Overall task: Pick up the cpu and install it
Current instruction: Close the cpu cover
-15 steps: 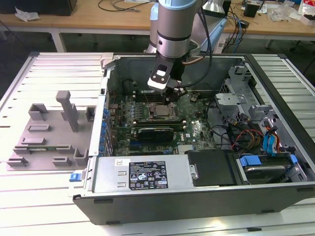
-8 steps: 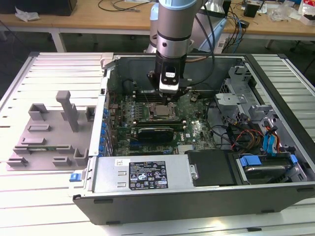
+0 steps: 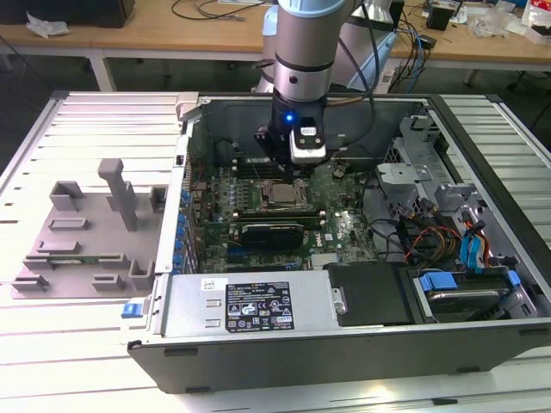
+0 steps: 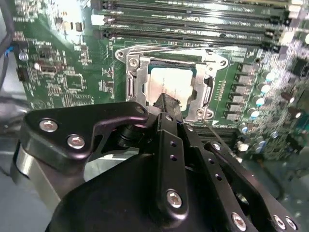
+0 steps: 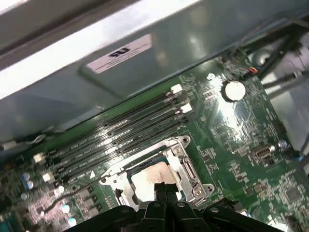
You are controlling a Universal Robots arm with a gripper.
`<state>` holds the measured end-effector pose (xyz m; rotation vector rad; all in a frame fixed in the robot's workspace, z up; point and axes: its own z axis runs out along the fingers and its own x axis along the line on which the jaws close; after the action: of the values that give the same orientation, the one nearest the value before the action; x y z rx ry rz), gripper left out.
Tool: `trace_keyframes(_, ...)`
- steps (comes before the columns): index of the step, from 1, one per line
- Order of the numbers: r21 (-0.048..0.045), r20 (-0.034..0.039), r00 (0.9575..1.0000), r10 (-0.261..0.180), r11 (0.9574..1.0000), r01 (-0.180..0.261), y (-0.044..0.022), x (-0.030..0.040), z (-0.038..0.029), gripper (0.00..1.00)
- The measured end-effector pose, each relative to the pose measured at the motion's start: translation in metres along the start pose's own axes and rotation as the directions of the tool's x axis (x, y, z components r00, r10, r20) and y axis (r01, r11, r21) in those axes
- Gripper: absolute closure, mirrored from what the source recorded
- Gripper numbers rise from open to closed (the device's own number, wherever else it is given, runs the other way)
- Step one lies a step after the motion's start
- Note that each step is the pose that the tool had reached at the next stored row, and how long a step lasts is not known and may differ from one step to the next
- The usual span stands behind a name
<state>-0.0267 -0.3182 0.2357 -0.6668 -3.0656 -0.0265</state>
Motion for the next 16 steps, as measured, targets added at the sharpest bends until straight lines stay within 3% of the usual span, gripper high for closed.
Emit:
trace_keyframes(2,0.0005,-0.0012,0.9972,-0.074,0.9972,0.074,0.0000,0.0000,0.0000,0.89)
trace_keyframes(3,0.0008,-0.0019,0.9933,-0.116,0.9933,0.116,0.0000,0.0000,0.0000,0.89)
trace_keyframes(5,0.0012,-0.0033,0.9804,-0.197,0.9804,0.197,0.0000,0.0000,0.0001,0.89)
trace_keyframes(7,0.0014,-0.0039,0.9726,-0.233,0.9726,0.233,0.0000,0.0000,0.0001,0.89)
trace_keyframes(8,0.0014,-0.0045,0.9623,-0.272,0.9623,0.272,0.0000,0.0000,0.0002,0.89)
trace_keyframes(10,0.0017,-0.0059,0.9376,-0.348,0.9376,0.348,0.0000,0.0000,0.0005,0.89)
trace_keyframes(11,0.0017,-0.0067,0.9215,-0.388,0.9215,0.388,0.0000,0.0000,0.0007,0.89)
trace_keyframes(12,0.0018,-0.0077,0.8990,-0.438,0.8990,0.438,0.0000,0.0000,0.0009,0.89)
trace_keyframes(14,0.0028,-0.0088,0.8686,-0.495,0.8686,0.495,0.0000,0.0000,0.0011,0.89)
trace_keyframes(16,0.0037,-0.0090,0.8667,-0.499,0.8667,0.499,0.0000,0.0000,0.0011,0.89)
